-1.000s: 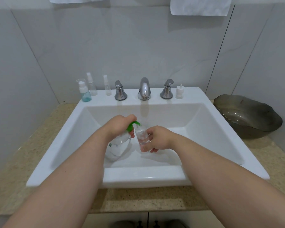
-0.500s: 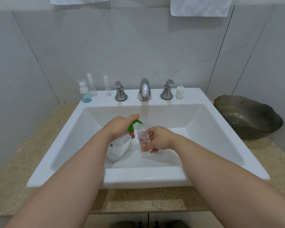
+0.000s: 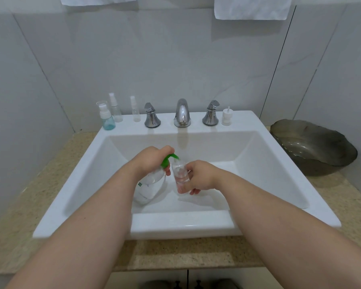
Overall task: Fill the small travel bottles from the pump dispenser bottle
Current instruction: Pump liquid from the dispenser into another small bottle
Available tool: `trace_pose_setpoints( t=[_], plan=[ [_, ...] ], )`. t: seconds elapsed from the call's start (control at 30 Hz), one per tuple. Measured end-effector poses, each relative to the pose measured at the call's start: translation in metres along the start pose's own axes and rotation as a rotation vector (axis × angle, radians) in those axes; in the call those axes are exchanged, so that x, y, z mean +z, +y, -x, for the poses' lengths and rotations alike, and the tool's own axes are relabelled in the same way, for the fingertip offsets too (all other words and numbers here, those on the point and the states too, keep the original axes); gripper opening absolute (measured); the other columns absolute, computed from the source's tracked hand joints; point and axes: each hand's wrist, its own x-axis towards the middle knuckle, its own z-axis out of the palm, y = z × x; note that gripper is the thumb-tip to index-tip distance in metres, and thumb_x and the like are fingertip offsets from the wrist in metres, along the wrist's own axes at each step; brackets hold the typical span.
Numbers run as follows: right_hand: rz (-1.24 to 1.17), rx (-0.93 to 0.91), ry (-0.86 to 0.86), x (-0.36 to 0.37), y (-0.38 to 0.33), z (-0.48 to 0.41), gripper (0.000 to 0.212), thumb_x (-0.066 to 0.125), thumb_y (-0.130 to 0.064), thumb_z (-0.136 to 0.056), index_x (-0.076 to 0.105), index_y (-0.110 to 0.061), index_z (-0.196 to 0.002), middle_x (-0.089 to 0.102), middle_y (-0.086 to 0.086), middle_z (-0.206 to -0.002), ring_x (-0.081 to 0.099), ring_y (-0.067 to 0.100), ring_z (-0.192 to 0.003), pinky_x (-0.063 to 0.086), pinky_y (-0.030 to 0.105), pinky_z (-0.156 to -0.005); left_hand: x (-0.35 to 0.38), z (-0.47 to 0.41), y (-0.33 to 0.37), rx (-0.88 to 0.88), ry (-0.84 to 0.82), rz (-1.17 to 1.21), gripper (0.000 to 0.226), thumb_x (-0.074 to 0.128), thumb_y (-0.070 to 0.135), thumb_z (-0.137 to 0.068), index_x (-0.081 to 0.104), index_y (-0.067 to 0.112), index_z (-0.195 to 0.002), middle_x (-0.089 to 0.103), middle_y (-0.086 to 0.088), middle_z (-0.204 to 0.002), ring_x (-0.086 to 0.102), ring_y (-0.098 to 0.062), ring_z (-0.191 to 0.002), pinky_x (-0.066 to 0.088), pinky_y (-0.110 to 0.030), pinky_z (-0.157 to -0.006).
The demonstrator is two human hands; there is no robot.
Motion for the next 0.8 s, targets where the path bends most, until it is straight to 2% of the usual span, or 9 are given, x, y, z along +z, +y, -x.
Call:
trace_pose_setpoints(
  t=[0.13, 0.23, 0.4, 0.53, 0.67, 0.8],
  plan=[
    [0.001, -0.001, -0.004, 0.0004, 0.0006, -0.0011, 0.047, 0.091, -0.020, -0.075, 0.068, -0.016, -0.116, 0.072, 0.001, -0.109, 0.076, 0.025, -0.081, 0.064, 0.037, -0.080, -0.0011, 0.0002, -0.0003, 0.013, -0.011, 0.002, 0.059, 0.045, 0.050, -0.093, 0.070, 0.011, -0.057, 0.078, -0.010, -0.079, 0.042, -0.024, -0.071, 0.039, -0.036, -0.069],
    [0.002, 0.006, -0.005, 0.0001, 0.0006, -0.0017, 0.049, 0.092, -0.022, -0.075, 0.068, -0.016, -0.117, 0.071, 0.002, -0.110, 0.076, 0.024, -0.079, 0.064, 0.037, -0.080, -0.0015, -0.0003, -0.0007, 0.001, -0.008, 0.009, 0.060, 0.045, 0.051, -0.095, 0.069, 0.010, -0.058, 0.078, -0.006, -0.077, 0.043, -0.022, -0.069, 0.039, -0.035, -0.068],
    [-0.027, 0.005, 0.010, -0.0007, 0.0006, -0.0019, 0.042, 0.091, -0.021, -0.075, 0.067, -0.018, -0.109, 0.071, 0.000, -0.109, 0.076, 0.022, -0.074, 0.064, 0.036, -0.079, -0.0001, -0.0020, -0.0046, -0.016, 0.041, -0.006, 0.080, 0.041, 0.079, -0.092, 0.073, 0.013, -0.058, 0.078, -0.003, -0.076, 0.054, -0.020, -0.070, 0.044, -0.036, -0.080],
    [-0.028, -0.004, 0.012, -0.0010, -0.0002, -0.0001, 0.034, 0.090, -0.019, -0.077, 0.066, -0.021, -0.102, 0.071, -0.001, -0.105, 0.074, 0.020, -0.071, 0.063, 0.032, -0.075, -0.0003, -0.0023, -0.0046, -0.014, 0.042, 0.005, 0.086, 0.035, 0.082, -0.092, 0.074, 0.012, -0.059, 0.079, 0.001, -0.076, 0.062, -0.023, -0.085, 0.045, -0.038, -0.092],
    [-0.030, -0.008, 0.011, -0.0012, -0.0001, -0.0001, 0.032, 0.090, -0.019, -0.077, 0.067, -0.020, -0.100, 0.072, -0.002, -0.102, 0.074, 0.021, -0.071, 0.062, 0.031, -0.073, -0.0004, -0.0027, -0.0046, -0.034, 0.043, 0.001, 0.077, 0.044, 0.077, -0.089, 0.071, 0.016, -0.052, 0.078, -0.002, -0.077, 0.051, -0.020, -0.066, 0.046, -0.038, -0.082],
    [-0.029, -0.008, 0.014, -0.0008, 0.0000, -0.0003, 0.033, 0.090, -0.019, -0.077, 0.067, -0.021, -0.100, 0.071, -0.002, -0.102, 0.073, 0.019, -0.070, 0.063, 0.031, -0.073, -0.0013, -0.0022, -0.0028, -0.052, 0.042, -0.022, 0.073, 0.043, 0.078, -0.081, 0.070, 0.017, -0.050, 0.079, -0.007, -0.086, 0.050, -0.022, -0.066, 0.045, -0.038, -0.078]
  ],
)
